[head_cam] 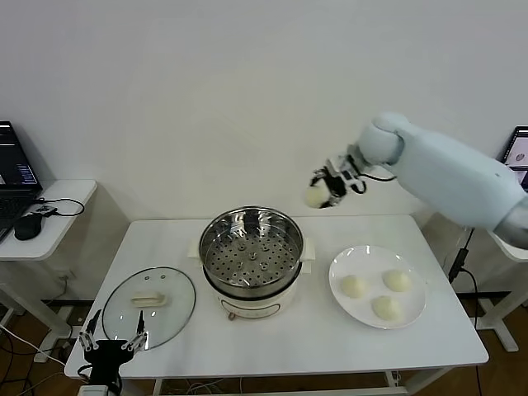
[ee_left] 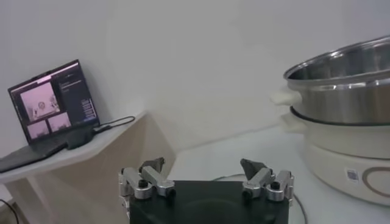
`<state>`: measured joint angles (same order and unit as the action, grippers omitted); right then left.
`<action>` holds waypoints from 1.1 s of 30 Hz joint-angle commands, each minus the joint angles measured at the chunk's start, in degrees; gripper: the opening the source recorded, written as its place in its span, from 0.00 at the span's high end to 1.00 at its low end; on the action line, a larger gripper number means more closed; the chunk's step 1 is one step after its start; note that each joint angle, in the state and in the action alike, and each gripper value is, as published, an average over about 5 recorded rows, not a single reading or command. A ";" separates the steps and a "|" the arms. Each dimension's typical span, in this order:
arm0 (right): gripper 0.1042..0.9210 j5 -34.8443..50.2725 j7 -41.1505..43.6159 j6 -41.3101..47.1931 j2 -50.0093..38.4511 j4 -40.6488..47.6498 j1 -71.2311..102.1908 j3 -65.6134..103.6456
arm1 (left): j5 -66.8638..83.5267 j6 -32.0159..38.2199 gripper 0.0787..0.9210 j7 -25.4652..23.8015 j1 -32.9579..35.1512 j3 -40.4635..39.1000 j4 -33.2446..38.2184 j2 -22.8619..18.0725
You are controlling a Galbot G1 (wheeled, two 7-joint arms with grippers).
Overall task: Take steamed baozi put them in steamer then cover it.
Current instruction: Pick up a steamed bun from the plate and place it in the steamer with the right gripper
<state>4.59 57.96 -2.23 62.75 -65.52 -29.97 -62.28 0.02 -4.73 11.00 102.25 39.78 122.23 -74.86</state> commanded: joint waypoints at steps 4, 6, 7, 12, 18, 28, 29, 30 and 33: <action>0.35 -2.70 -3.45 -10.91 13.53 5.60 -0.58 -8.27 | 0.22 -0.21 0.12 -0.09 0.39 0.82 0.56 0.19; 0.35 -5.58 -4.19 -13.41 14.26 6.97 0.77 -8.57 | 0.26 -0.31 0.12 -0.10 0.35 0.98 0.78 0.01; 0.34 -6.87 -4.57 -14.66 14.52 7.60 1.50 -8.65 | 0.26 -0.33 0.12 -0.10 0.37 1.01 0.88 -0.08; 0.34 -13.15 -6.92 -20.04 15.75 11.52 5.13 -7.92 | 0.21 -0.41 0.12 -0.04 0.66 1.09 1.20 -0.40; 0.34 -20.34 -9.55 -25.10 17.68 16.75 8.50 -5.53 | 0.11 -0.40 0.12 -0.03 1.02 1.25 1.33 -0.47; 0.34 -25.99 -11.48 -30.62 22.01 22.72 9.93 -3.80 | -0.11 -0.46 0.12 -0.04 0.75 0.99 1.17 -0.81; 0.34 -26.37 -11.56 -30.88 22.32 23.12 10.02 -3.69 | -0.13 -0.46 0.12 -0.03 0.77 0.95 1.22 -0.83; 0.33 -26.63 -11.66 -31.10 22.53 23.39 10.08 -3.61 | -0.14 -0.47 0.12 -0.03 0.80 0.93 1.28 -0.85; 0.29 -26.55 -11.87 -31.39 22.79 23.66 10.04 -3.56 | -0.11 -0.50 0.12 -0.05 0.83 0.93 1.45 -0.86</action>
<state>-17.33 47.34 -29.39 82.81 -46.01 -21.19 -66.36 -0.12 -5.19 10.94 103.03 40.70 123.63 -75.70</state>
